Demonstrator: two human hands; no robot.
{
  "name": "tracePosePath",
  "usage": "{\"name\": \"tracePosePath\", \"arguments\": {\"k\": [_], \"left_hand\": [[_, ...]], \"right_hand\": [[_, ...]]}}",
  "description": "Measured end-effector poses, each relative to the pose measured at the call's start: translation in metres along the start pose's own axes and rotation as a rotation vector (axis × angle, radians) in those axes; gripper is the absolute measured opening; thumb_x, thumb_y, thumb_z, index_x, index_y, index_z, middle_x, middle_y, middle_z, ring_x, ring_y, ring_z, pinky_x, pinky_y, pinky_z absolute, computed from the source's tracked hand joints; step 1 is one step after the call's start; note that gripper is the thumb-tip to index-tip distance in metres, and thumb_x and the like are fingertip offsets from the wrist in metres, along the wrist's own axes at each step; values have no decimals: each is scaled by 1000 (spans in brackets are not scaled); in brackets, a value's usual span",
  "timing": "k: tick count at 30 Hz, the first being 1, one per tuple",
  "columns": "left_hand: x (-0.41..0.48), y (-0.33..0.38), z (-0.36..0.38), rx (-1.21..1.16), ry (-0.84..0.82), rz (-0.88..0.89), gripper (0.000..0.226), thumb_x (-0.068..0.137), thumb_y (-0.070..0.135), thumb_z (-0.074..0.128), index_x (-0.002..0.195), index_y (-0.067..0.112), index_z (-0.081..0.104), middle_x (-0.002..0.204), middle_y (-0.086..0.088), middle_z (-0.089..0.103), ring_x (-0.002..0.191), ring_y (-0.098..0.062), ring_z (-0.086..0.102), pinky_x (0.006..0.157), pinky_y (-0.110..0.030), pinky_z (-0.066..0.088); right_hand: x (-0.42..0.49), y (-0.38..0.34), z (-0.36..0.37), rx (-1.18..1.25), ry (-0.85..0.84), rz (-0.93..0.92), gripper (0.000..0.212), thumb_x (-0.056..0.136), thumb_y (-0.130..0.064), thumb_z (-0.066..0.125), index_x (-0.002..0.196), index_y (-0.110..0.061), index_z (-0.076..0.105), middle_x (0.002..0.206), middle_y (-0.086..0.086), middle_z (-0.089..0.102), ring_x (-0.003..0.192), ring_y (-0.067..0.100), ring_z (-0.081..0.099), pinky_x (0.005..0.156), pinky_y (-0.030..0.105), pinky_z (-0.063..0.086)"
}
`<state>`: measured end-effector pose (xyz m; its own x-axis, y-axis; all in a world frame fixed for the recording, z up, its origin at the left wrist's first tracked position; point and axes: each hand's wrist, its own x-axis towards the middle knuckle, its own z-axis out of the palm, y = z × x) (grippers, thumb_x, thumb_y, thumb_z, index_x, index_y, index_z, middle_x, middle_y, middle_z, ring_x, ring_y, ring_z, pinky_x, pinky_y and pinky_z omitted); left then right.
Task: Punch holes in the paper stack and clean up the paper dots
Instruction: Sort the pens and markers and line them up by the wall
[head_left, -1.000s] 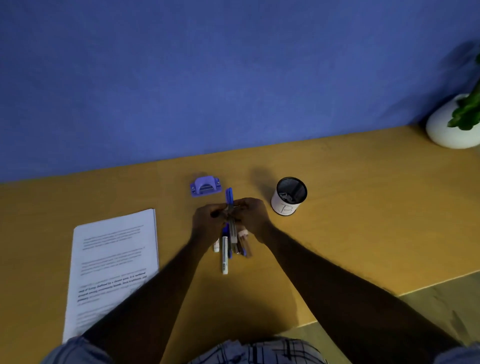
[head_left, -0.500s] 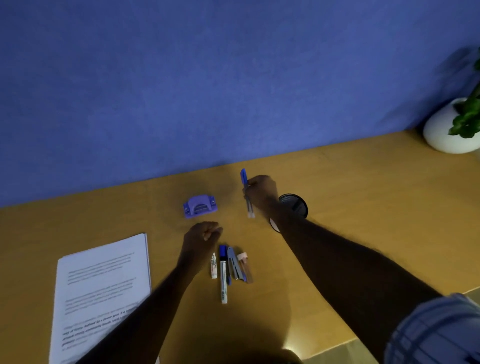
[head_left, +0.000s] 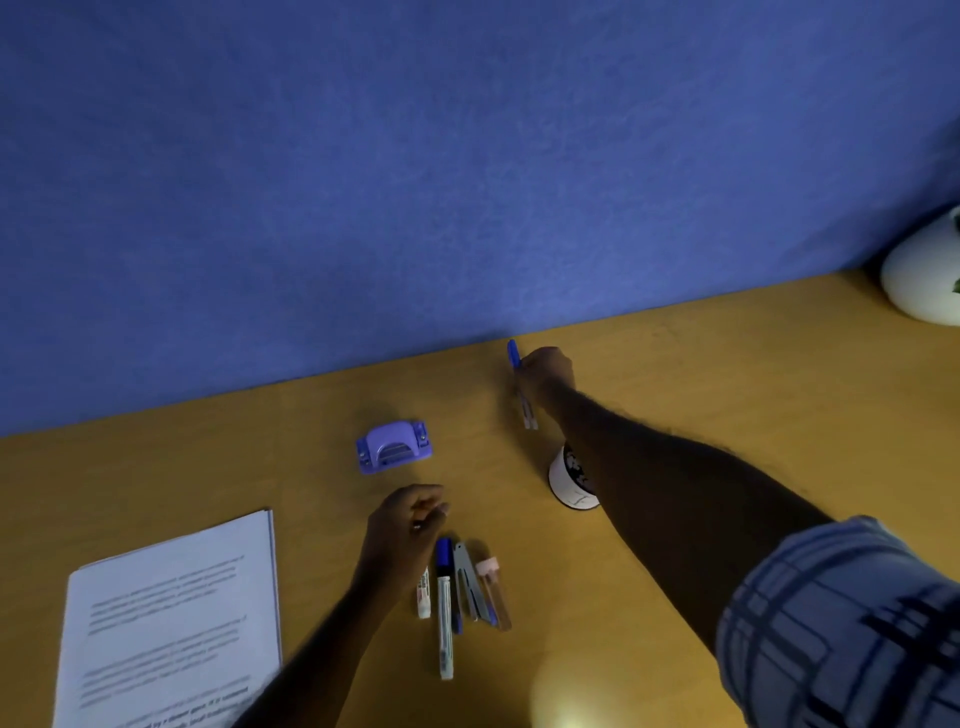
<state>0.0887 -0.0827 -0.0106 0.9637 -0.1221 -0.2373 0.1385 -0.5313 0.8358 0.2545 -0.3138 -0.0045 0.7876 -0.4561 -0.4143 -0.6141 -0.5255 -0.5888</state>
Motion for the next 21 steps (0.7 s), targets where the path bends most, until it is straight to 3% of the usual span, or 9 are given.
{"name": "tracePosePath", "arguments": {"k": [6, 13, 21], "left_hand": [[3, 1, 10, -8, -15, -11, 28, 92, 18, 62, 120, 15, 62, 115, 2, 66, 99, -1, 61, 79, -13, 49], [7, 0, 13, -8, -16, -23, 28, 92, 18, 62, 120, 15, 62, 116, 2, 66, 98, 2, 61, 78, -12, 49], [9, 1, 11, 19, 10, 13, 25, 92, 17, 61, 117, 19, 62, 112, 6, 66, 98, 2, 61, 78, -14, 49]], "right_hand": [[20, 3, -5, 2, 35, 10, 20, 84, -11, 57, 94, 1, 69, 102, 20, 70, 90, 36, 67, 61, 31, 44], [26, 3, -6, -34, 81, 32, 28, 83, -18, 67, 106, -2, 62, 113, 18, 66, 99, 36, 65, 66, 34, 49], [24, 8, -5, -14, 91, 45, 30, 81, -25, 73, 102, -6, 64, 101, 12, 69, 87, 28, 68, 70, 38, 59]]}}
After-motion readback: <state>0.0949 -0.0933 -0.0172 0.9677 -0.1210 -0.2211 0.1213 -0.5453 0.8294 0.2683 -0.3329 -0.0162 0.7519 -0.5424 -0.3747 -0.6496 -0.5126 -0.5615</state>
